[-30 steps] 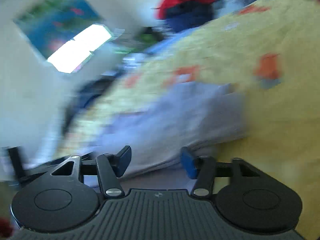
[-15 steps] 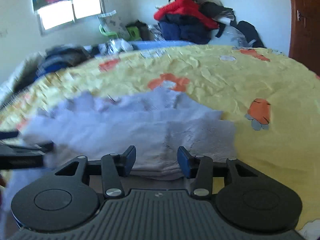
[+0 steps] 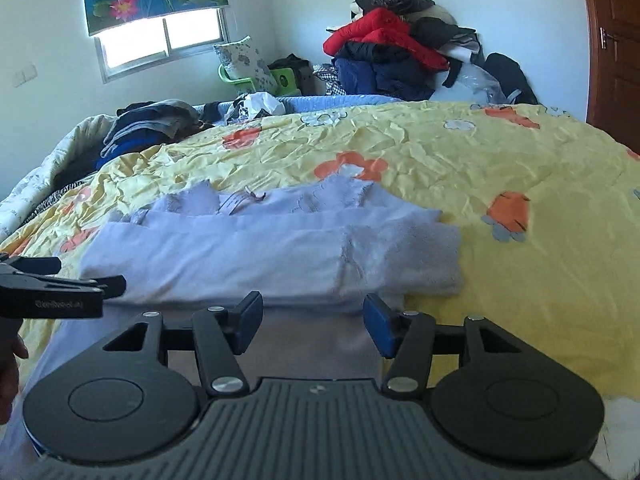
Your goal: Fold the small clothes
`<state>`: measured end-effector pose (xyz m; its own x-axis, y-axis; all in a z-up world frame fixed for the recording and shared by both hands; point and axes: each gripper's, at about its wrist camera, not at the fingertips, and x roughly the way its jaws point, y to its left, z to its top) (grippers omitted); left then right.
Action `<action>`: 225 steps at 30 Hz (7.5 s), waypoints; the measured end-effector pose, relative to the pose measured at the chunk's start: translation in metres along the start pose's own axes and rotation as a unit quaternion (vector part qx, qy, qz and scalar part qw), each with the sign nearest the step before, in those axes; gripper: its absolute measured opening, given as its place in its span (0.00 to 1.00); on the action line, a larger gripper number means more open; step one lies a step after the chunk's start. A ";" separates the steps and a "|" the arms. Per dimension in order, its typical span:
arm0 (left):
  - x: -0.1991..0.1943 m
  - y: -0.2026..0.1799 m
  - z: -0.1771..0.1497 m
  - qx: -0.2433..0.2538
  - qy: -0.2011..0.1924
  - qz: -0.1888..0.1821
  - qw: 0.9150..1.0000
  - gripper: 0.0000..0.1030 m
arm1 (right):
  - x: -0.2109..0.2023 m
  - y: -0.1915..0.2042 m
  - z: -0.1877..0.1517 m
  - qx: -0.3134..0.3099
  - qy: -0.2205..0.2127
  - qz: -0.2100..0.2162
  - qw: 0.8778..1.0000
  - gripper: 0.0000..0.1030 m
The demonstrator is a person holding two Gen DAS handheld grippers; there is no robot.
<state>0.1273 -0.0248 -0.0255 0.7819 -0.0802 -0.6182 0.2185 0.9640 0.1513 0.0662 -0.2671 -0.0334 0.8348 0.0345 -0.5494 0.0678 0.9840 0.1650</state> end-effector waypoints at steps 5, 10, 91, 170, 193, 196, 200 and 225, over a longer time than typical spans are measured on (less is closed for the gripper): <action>-0.029 0.006 -0.022 0.022 -0.010 0.015 1.000 1.00 | -0.021 -0.008 -0.024 0.013 0.012 0.023 1.000 0.60; -0.053 0.020 -0.053 0.021 0.016 -0.010 1.000 1.00 | -0.051 -0.005 -0.053 0.021 0.019 0.065 0.998 0.61; -0.131 0.068 -0.137 -0.054 0.091 -0.114 0.988 1.00 | -0.126 0.015 -0.110 -0.068 0.090 0.104 0.988 0.99; -0.091 0.114 -0.030 -0.302 -0.007 -0.329 0.895 0.05 | -0.107 -0.051 0.020 0.076 0.001 0.208 0.975 0.07; -0.031 0.099 0.055 -0.295 -0.030 -0.248 0.922 0.05 | -0.023 -0.080 0.065 0.188 -0.042 0.175 0.965 0.07; -0.018 0.096 0.061 -0.292 -0.032 -0.235 0.926 0.05 | -0.008 -0.082 0.070 0.194 -0.039 0.173 0.965 0.07; -0.001 0.095 0.059 -0.302 -0.024 -0.234 0.924 0.05 | 0.012 -0.083 0.072 0.199 -0.025 0.168 0.965 0.07; 0.072 0.095 -0.007 -0.433 0.150 -0.314 0.832 0.83 | 0.025 -0.085 0.058 0.179 -0.004 0.154 0.972 0.09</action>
<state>0.1999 0.0626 -0.0613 0.4634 -0.6949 -0.5498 -0.0751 0.5874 -0.8058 0.1127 -0.3604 -0.0135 0.8498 0.3142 -0.4232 -0.0007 0.8036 0.5952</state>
